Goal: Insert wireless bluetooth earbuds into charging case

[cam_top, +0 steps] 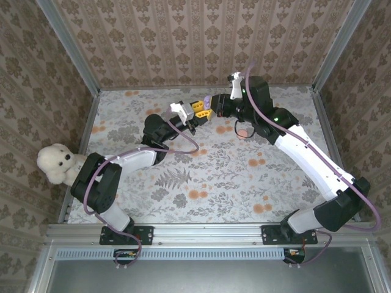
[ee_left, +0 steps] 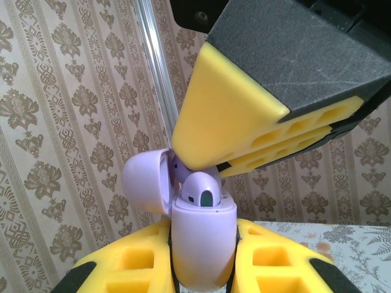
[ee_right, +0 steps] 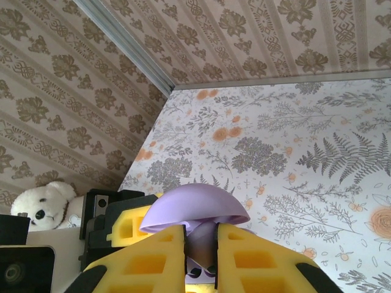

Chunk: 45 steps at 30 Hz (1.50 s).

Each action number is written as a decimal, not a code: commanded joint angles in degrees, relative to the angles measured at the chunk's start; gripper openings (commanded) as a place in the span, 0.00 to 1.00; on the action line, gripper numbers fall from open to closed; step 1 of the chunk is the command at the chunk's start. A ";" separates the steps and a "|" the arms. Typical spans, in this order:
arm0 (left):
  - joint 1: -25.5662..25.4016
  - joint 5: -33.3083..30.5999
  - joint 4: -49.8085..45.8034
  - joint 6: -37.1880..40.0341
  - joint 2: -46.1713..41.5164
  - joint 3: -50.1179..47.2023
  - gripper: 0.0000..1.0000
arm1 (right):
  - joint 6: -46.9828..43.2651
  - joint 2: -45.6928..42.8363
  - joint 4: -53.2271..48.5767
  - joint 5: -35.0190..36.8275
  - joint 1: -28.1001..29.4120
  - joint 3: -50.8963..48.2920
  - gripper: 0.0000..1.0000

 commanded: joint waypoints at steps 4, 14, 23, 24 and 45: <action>-0.29 -0.97 3.05 -1.29 -0.04 0.99 0.00 | -1.88 1.13 -0.68 0.07 1.63 -1.72 0.17; -0.30 -1.04 3.40 -1.70 0.35 0.36 0.00 | -1.75 2.18 -2.03 1.52 1.63 1.46 0.39; -0.30 -1.49 4.37 -2.07 0.23 -1.08 0.00 | -1.31 1.92 -3.96 1.18 0.42 7.72 0.56; -0.24 -1.43 4.47 -2.10 0.22 -1.20 0.00 | -1.11 1.72 -4.39 1.24 0.03 8.27 0.57; -0.04 0.35 5.73 -4.91 0.90 -3.28 0.00 | -4.12 21.24 -25.72 -7.31 -5.37 31.46 0.58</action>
